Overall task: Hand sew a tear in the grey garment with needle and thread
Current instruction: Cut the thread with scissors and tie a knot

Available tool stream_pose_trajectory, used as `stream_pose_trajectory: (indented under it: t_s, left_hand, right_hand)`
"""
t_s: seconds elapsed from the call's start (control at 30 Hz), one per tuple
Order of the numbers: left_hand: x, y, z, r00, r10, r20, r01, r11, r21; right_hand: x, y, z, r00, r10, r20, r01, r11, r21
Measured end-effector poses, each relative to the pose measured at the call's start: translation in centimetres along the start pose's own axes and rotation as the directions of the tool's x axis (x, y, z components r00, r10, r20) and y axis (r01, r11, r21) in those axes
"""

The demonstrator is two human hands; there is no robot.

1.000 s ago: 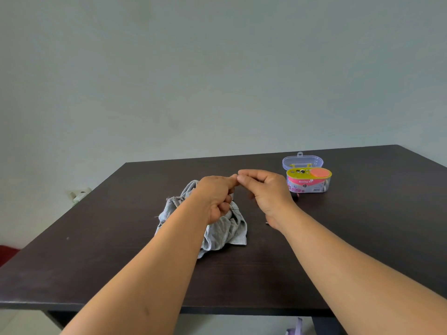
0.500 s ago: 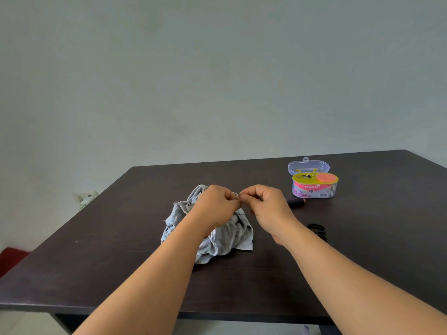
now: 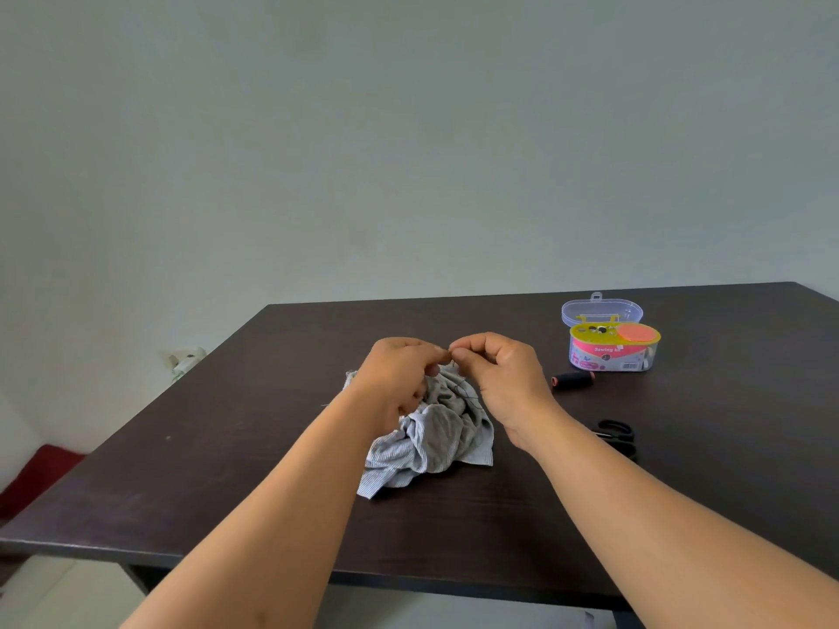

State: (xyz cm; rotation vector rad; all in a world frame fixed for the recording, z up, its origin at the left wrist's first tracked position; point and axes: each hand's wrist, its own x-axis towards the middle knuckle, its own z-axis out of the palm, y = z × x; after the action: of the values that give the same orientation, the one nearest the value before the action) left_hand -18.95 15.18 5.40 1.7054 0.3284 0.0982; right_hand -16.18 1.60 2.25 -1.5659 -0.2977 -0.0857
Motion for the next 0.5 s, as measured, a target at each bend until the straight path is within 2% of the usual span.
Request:
stream_pose_trajectory:
  t_s: [0.13, 0.2, 0.27, 0.33, 0.4, 0.5]
  left_hand:
    - [0.42, -0.02, -0.17, 0.995, -0.102, -0.022, 0.096, 0.975, -0.200]
    - [0.58, -0.09, -0.11, 0.995, -0.094, -0.043, 0.083, 0.974, -0.210]
    - [0.66, -0.25, -0.12, 0.995, -0.036, -0.089, 0.027, 0.995, -0.093]
    - [0.63, -0.39, -0.32, 0.993, 0.060, -0.103, -0.048, 0.992, 0.115]
    - [0.49, -0.38, -0.53, 0.987, 0.147, -0.062, -0.123, 0.948, 0.294]
    - [0.23, -0.12, -0.71, 0.977, 0.215, 0.005, -0.194, 0.873, 0.447]
  right_hand:
    - [-0.18, -0.06, 0.25, 1.000, 0.001, 0.027, -0.001, 1.000, -0.003]
    - [-0.33, -0.12, 0.26, 0.999, 0.008, 0.054, -0.007, 1.000, -0.029]
    - [-0.37, -0.16, 0.24, 0.998, 0.016, 0.061, -0.013, 0.999, -0.049]
    - [-0.29, -0.22, 0.24, 0.999, 0.005, 0.036, -0.002, 0.998, -0.064]
    - [-0.10, -0.32, 0.19, 1.000, -0.016, 0.003, 0.016, 0.997, -0.072]
    - [0.09, -0.46, 0.07, 0.999, -0.039, 0.001, 0.039, 0.996, -0.080]
